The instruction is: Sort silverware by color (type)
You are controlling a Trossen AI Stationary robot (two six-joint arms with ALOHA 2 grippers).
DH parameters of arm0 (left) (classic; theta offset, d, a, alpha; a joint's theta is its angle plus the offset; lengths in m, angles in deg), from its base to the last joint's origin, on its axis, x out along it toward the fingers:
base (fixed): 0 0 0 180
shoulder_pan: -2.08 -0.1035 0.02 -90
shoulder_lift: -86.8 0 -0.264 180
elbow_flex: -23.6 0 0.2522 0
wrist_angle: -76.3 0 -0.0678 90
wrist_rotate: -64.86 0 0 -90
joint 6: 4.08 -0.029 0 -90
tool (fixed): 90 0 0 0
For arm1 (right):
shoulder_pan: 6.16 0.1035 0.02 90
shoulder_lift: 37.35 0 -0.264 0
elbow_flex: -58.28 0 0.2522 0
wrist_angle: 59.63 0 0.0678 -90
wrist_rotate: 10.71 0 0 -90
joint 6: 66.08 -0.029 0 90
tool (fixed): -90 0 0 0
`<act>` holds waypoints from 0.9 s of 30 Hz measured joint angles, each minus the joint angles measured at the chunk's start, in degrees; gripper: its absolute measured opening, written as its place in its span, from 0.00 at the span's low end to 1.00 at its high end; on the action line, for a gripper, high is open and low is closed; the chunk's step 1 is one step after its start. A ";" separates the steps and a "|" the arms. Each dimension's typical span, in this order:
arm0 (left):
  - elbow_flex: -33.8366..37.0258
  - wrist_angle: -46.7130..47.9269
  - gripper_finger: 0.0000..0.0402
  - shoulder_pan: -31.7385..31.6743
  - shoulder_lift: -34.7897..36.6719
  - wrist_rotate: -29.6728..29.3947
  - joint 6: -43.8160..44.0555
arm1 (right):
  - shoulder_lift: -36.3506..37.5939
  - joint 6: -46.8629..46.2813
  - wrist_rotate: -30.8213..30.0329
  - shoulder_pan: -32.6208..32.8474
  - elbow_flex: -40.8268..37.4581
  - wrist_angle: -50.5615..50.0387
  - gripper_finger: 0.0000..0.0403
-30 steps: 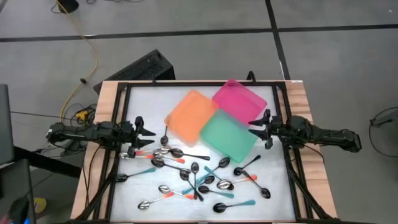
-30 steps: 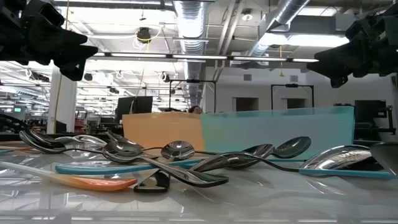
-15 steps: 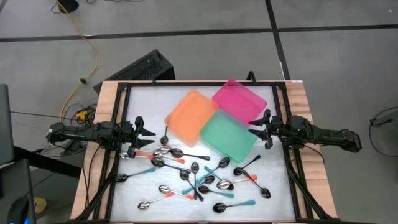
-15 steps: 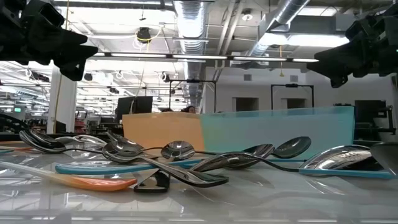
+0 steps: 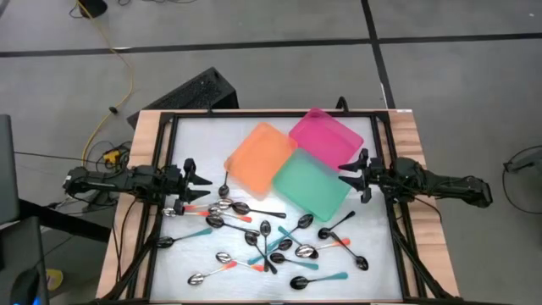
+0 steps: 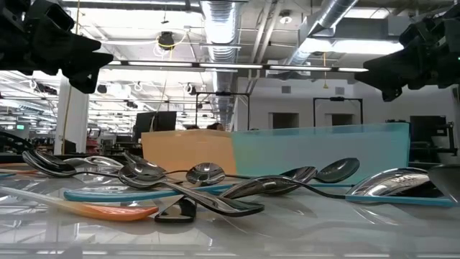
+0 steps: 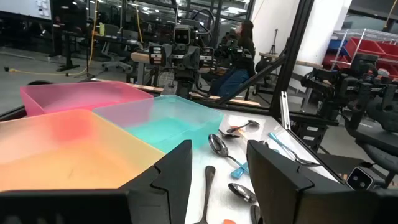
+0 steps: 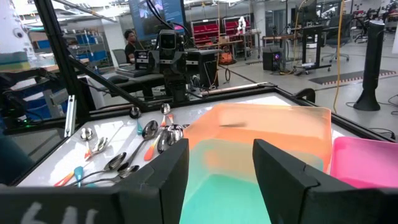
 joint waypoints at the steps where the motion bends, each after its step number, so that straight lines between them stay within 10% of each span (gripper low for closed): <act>1: 0.00 0.02 0.35 0.02 -0.02 0.00 0.00 | 0.00 0.02 0.00 -0.02 -0.02 0.00 0.49; 21: 0.00 -0.20 0.35 0.01 -0.02 -1.40 0.31 | -0.02 0.00 -0.02 -0.02 0.00 0.00 0.49; 27: 0.00 -1.48 0.35 0.02 0.00 -1.54 14.57 | -0.02 0.02 0.00 0.00 -0.02 0.00 0.49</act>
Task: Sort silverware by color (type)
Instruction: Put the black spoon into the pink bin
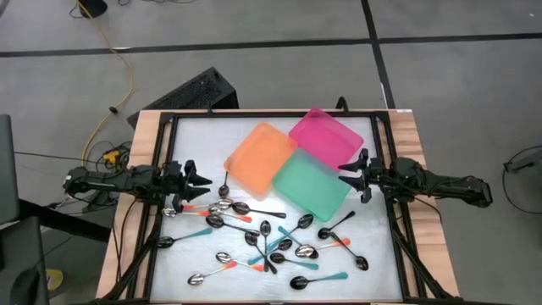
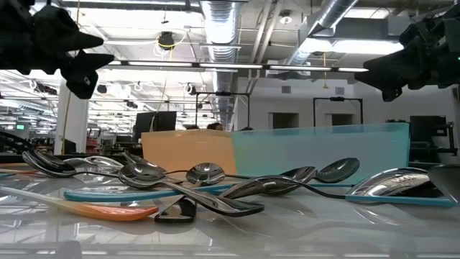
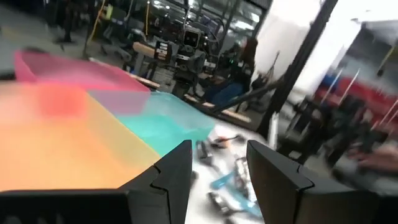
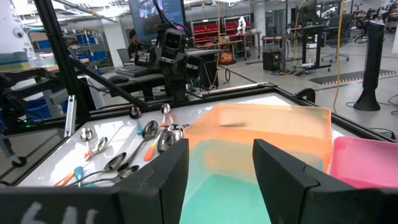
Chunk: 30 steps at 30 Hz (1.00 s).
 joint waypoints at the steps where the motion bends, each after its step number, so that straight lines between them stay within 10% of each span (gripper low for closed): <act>1: 0.00 -0.60 0.35 0.00 -0.02 -0.55 1.94 | 0.02 0.00 0.00 0.00 0.00 0.00 0.49; 22: 0.00 -4.96 0.35 0.02 -0.02 -16.88 22.84 | 0.01 -0.38 -0.01 -0.06 -0.11 1.99 0.49; 30: 0.00 -5.21 0.35 -0.02 0.00 -19.62 32.22 | 0.00 -23.18 0.11 -0.06 -0.15 6.93 0.49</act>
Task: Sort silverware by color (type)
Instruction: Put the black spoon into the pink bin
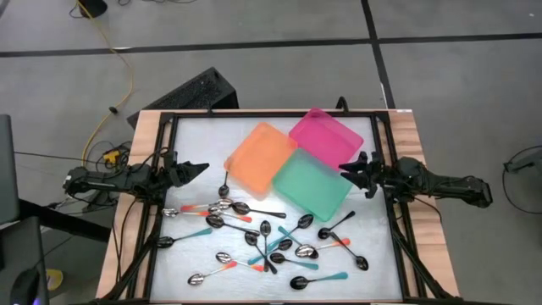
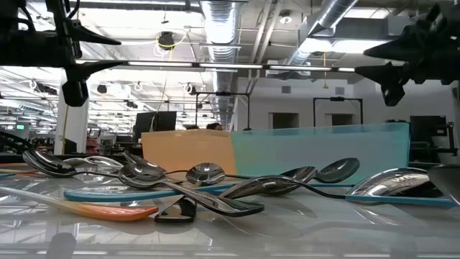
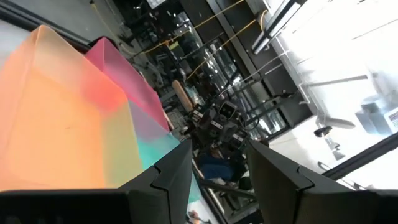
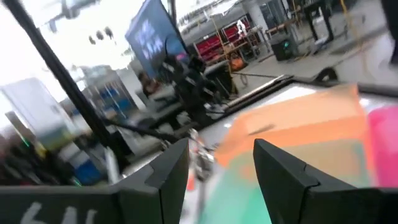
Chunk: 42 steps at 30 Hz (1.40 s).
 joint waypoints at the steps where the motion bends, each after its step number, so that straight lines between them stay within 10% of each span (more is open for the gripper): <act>1: 0.00 0.01 0.35 0.00 0.00 -0.01 -0.05 | 0.00 -2.05 -0.01 -0.01 0.00 0.99 0.49; 17: 0.00 0.32 0.35 0.00 -0.02 -7.01 -8.22 | 0.00 -13.46 -10.41 0.17 0.07 12.53 0.49; 28: -2.64 -16.07 0.35 0.04 -0.04 -0.13 -10.93 | -0.28 -10.82 -9.18 0.22 6.57 13.67 0.49; 42: -30.15 -3.91 0.35 0.00 -17.76 -2.52 -28.92 | -16.42 -2.83 -9.16 0.09 37.44 -27.51 0.49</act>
